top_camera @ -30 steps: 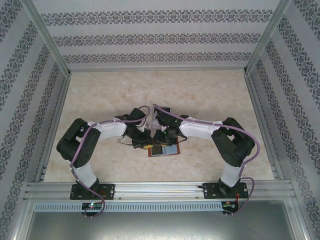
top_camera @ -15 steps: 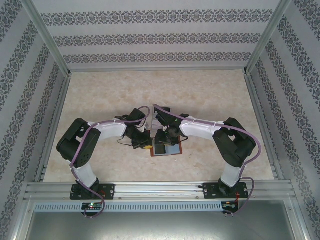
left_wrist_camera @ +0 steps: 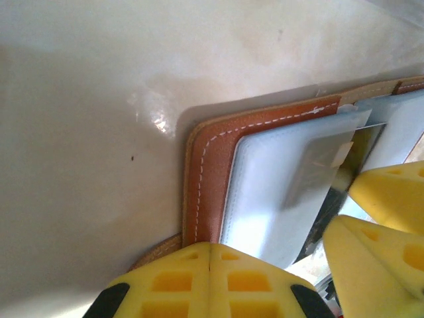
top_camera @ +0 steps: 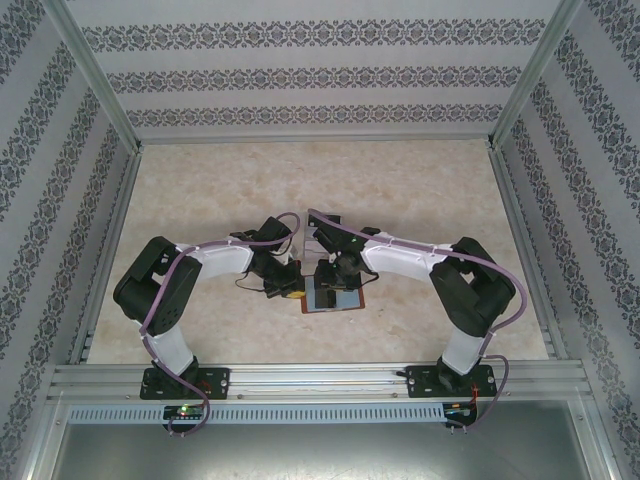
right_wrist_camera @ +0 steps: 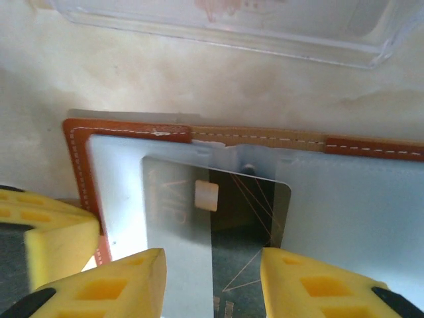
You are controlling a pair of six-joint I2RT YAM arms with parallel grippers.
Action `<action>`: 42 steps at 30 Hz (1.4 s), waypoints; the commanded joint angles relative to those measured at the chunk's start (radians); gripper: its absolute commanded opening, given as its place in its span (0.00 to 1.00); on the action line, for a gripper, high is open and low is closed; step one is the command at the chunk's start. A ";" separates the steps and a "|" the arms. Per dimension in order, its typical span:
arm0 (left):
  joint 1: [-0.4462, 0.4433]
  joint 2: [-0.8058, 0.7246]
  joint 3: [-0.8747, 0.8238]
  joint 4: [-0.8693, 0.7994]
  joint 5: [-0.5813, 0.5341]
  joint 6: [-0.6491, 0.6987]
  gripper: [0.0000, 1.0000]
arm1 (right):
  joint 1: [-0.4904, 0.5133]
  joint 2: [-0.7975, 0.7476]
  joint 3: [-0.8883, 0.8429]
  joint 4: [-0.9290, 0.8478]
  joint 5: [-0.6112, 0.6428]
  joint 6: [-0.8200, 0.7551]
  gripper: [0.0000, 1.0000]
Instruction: Take the credit cards out of the card holder
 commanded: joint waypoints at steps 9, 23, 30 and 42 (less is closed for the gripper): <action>-0.005 -0.052 0.080 -0.087 -0.017 0.020 0.00 | -0.047 -0.067 -0.069 0.057 -0.065 0.025 0.41; -0.053 0.075 0.115 -0.072 0.003 0.024 0.00 | -0.063 -0.030 -0.113 0.140 -0.133 0.033 0.38; -0.053 0.104 0.103 -0.080 -0.012 0.037 0.00 | -0.066 -0.023 -0.106 0.099 -0.090 0.021 0.40; -0.053 0.126 0.093 -0.102 -0.044 0.051 0.00 | -0.066 -0.047 -0.106 0.077 -0.071 0.014 0.44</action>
